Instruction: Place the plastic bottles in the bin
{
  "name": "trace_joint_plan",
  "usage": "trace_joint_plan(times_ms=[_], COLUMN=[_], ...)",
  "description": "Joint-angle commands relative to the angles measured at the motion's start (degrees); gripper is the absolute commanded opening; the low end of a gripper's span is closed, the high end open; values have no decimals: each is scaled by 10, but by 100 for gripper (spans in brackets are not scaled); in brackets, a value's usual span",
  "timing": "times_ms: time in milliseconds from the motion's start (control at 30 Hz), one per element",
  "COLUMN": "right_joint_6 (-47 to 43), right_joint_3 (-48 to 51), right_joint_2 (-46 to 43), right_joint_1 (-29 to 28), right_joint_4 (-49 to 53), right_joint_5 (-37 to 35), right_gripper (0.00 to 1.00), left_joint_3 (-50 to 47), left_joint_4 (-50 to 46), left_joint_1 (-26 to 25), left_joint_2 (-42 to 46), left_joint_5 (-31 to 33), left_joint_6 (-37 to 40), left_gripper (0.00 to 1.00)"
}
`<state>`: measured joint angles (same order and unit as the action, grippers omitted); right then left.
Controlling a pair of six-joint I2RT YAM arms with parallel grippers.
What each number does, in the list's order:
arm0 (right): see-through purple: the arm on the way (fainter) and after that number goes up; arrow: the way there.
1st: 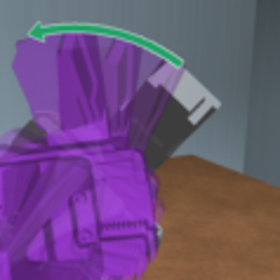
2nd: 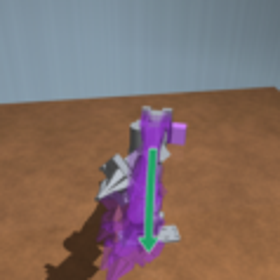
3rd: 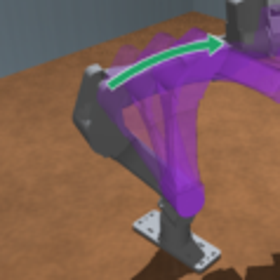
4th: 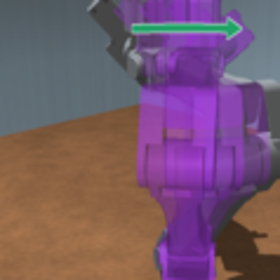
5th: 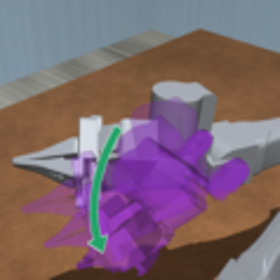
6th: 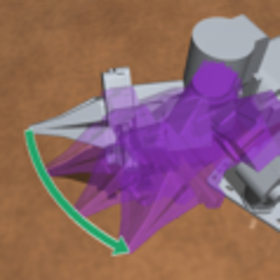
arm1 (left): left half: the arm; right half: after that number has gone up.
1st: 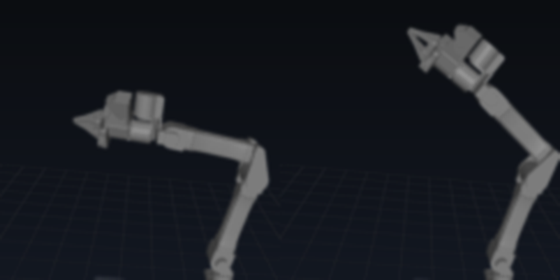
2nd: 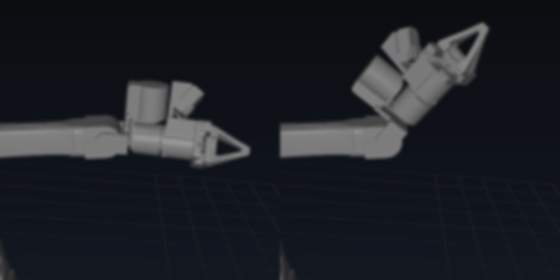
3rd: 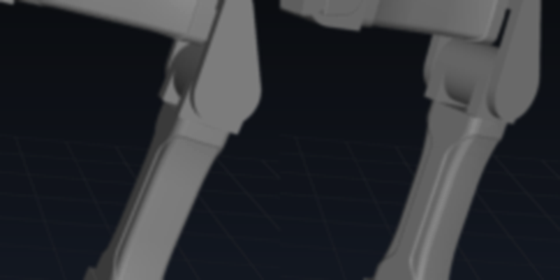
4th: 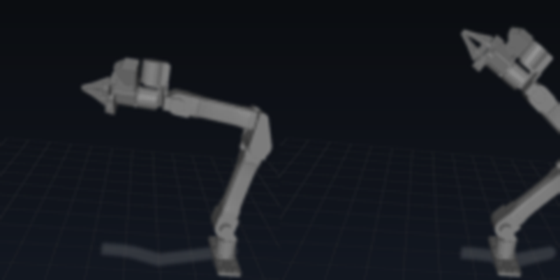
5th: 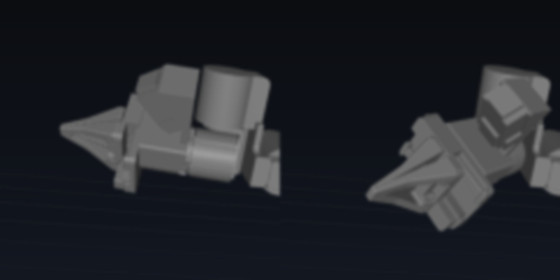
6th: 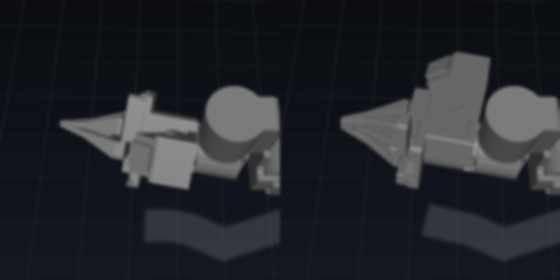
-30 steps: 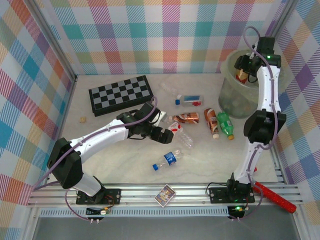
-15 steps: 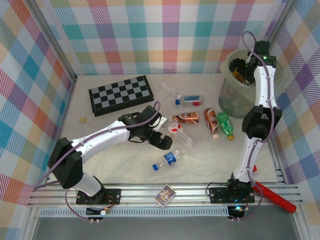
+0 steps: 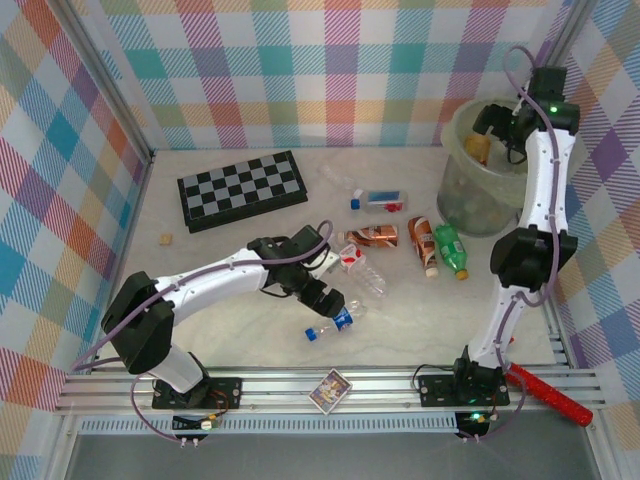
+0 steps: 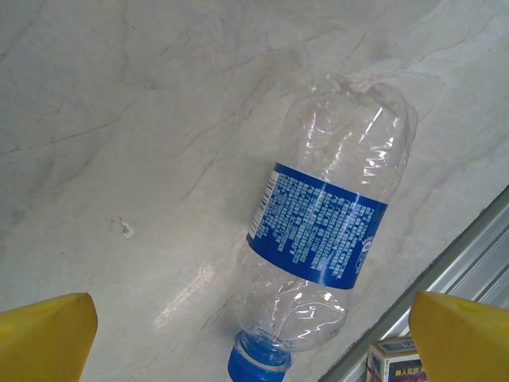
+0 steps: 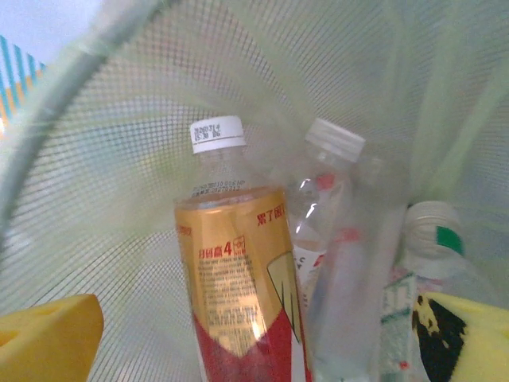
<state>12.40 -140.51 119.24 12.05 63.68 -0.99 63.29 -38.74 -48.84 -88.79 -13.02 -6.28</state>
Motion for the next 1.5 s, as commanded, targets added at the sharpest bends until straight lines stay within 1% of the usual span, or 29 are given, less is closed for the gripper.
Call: trace_joint_plan(times_ms=[0,67,200,300,400,467,567,667,733,867,1000,1067,1167,1267,1367,1467], right_joint_6=[-5,8,63,102,131,138,137,136,136,141,150,156,163,166,163,152], right_joint_3=[23,63,137,185,250,280,296,305,316,340,359,373,396,417,434,446], right_joint_2=[-62,-94,-154,-197,-250,-275,-298,-313,-322,-339,-350,-356,-365,-373,-379,-382], right_joint_1=[3,3,3,1,0,-1,-2,-2,-2,-8,-15,-15,-18,-29,-44,-60], right_joint_4=[9,-13,-49,-72,-105,-117,-112,-102,-103,-114,-124,-137,-163,-182,-192,-200], right_joint_5=[-1,26,143,196,224,230,226,227,235,262,285,305,358,407,428,439], right_gripper=[99,99,99,99,99,99,99,99,99,99,99,99,99,99,99,99], left_joint_3=[-15,-20,-23,-27,-29,-25,-24,-28,-31,-31,-18,-10,26,49,59,69], left_joint_4=[11,23,38,35,40,37,36,31,29,21,16,10,-31,-45,-48,-58], left_joint_1=[-19,-22,-28,-34,-39,-45,-57,-58,-58,-58,-58,-59,-57,-54,-40,-16], left_joint_2=[-11,-20,-36,-45,-54,-63,-74,-89,-97,-109,-116,-119,-124,-118,-109,-102], left_joint_5=[-12,-11,-10,-6,-11,-22,-32,-28,-26,-20,1,12,27,38,49,26], left_joint_6=[11,6,2,7,10,17,28,34,38,48,55,55,46,35,25,23], left_gripper=[100,100,100,99,97,96,95,92,88,76,65,61,54,53,53,53])
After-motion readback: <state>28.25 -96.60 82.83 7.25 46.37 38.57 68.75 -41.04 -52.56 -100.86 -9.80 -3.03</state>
